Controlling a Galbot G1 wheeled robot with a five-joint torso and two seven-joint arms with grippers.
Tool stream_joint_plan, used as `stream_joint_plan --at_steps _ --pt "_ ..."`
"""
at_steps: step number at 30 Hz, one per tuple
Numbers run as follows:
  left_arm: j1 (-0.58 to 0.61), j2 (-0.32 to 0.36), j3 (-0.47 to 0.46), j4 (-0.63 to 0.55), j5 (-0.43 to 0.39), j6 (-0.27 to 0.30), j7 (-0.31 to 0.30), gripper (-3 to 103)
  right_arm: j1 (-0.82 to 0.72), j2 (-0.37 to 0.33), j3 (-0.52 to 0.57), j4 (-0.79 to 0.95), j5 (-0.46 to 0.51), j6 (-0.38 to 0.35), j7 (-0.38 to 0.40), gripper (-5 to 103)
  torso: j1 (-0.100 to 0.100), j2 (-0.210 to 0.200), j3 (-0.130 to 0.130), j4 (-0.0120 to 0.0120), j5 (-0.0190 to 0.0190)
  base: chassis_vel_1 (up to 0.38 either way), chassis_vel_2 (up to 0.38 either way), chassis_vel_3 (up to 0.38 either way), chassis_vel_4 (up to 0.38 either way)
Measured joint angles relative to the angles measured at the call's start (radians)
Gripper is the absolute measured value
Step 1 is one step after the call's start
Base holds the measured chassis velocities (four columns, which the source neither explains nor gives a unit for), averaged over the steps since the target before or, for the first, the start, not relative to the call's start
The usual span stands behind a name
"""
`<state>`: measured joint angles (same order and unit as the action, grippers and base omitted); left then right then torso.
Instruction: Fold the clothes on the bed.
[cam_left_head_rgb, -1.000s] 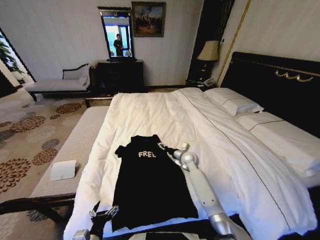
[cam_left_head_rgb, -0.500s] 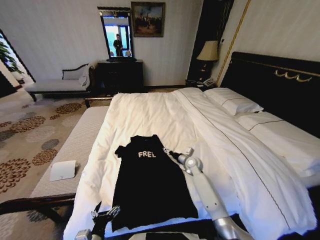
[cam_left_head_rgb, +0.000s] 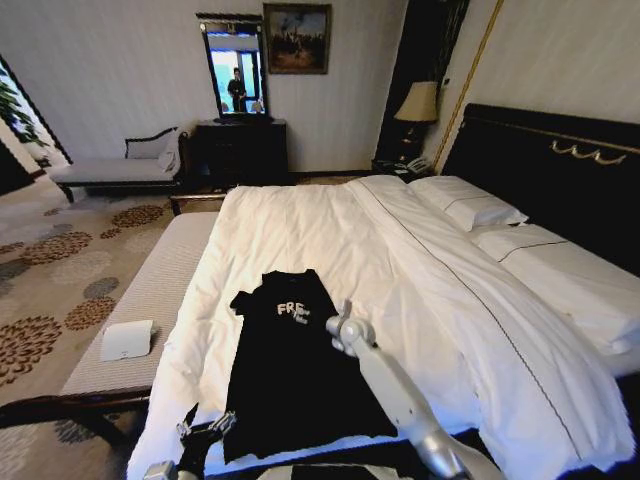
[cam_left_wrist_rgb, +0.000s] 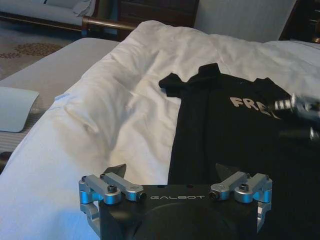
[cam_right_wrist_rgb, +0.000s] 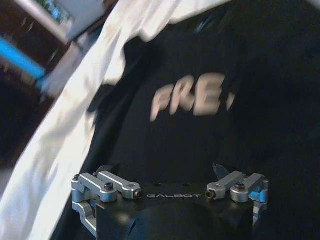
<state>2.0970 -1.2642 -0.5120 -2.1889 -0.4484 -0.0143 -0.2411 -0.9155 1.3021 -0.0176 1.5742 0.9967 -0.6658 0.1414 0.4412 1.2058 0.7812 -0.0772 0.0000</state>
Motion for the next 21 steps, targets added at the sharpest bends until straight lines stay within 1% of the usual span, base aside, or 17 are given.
stream_joint_plan --at_steps 3,4,5,6,7,8,10,11,14,15,18,20,21 --pt "-0.002 0.0 -0.001 0.004 -0.006 -0.003 0.001 100 -0.036 -0.018 0.027 0.058 -0.008 0.005 -0.008 100 0.0 0.0 0.0 -0.0001 0.0 0.0 0.0 0.0 0.0" --pt "-0.002 0.0 -0.001 0.008 -0.007 -0.004 0.001 100 -0.037 -0.015 0.061 0.061 -0.008 0.022 -0.006 100 0.0 0.0 0.0 0.0 -0.0001 0.0 0.0 0.0 0.0" --pt "-0.002 0.0 0.0 0.011 -0.007 -0.006 0.001 100 -0.028 -0.008 0.095 0.053 0.0 0.036 -0.003 100 0.0 0.0 0.0 -0.0002 0.0 0.0 0.0 0.0 0.0" --pt "-0.002 0.0 0.0 0.011 -0.007 -0.006 0.001 100 -0.028 -0.008 0.095 0.053 0.0 0.036 -0.003 100 0.0 0.0 0.0 -0.0002 0.0 0.0 0.0 0.0 0.0" --pt "-0.002 -0.002 0.003 0.013 -0.005 -0.007 0.001 100 -0.013 -0.004 0.124 0.037 0.008 0.046 0.004 100 0.0 0.0 0.0 0.0001 0.0004 0.0 0.0 0.0 0.0" --pt "-0.002 -0.004 0.006 0.014 -0.003 -0.008 0.002 100 0.009 -0.003 0.157 0.016 0.012 0.059 0.007 100 0.0 0.0 0.0 0.0001 -0.0002 0.0 0.0 0.0 0.0" --pt "-0.003 -0.009 0.011 0.016 -0.002 -0.008 0.003 100 0.044 -0.006 0.193 -0.024 0.007 0.074 0.006 100 0.0 0.0 0.0 0.0001 0.0 0.0 0.0 0.0 0.0" --pt "-0.003 -0.009 0.011 0.016 -0.002 -0.008 0.003 100 0.044 -0.006 0.193 -0.024 0.007 0.074 0.006 100 0.0 0.0 0.0 0.0001 0.0 0.0 0.0 0.0 0.0" --pt "-0.006 -0.011 0.014 0.021 -0.001 -0.009 0.004 100 0.08 -0.012 0.2 -0.077 -0.043 0.099 -0.016 100 0.0 0.0 0.0 -0.0001 0.0001 0.0 0.0 0.0 0.0" --pt "-0.006 -0.011 0.014 0.021 -0.001 -0.009 0.004 100 0.08 -0.012 0.2 -0.077 -0.043 0.099 -0.016 100 0.0 0.0 0.0 -0.0001 0.0001 0.0 0.0 0.0 0.0" --pt "-0.011 -0.01 0.016 0.024 -0.001 -0.009 0.004 100 0.152 -0.004 0.162 -0.163 -0.087 0.124 -0.054 100 0.0 0.0 0.0 0.0 -0.0001 0.0 0.0 0.0 0.0" --pt "-0.012 -0.009 0.016 0.024 -0.002 -0.009 0.004 100 0.178 0.003 0.148 -0.188 -0.087 0.127 -0.059 100 0.0 0.0 0.0 0.0001 -0.0001 0.0 0.0 0.0 0.0" --pt "-0.012 -0.009 0.014 0.024 -0.003 -0.009 0.004 100 0.208 0.013 0.135 -0.216 -0.066 0.12 -0.06 100 0.0 0.0 0.0 0.0002 -0.0001 0.0 0.0 0.0 0.0"
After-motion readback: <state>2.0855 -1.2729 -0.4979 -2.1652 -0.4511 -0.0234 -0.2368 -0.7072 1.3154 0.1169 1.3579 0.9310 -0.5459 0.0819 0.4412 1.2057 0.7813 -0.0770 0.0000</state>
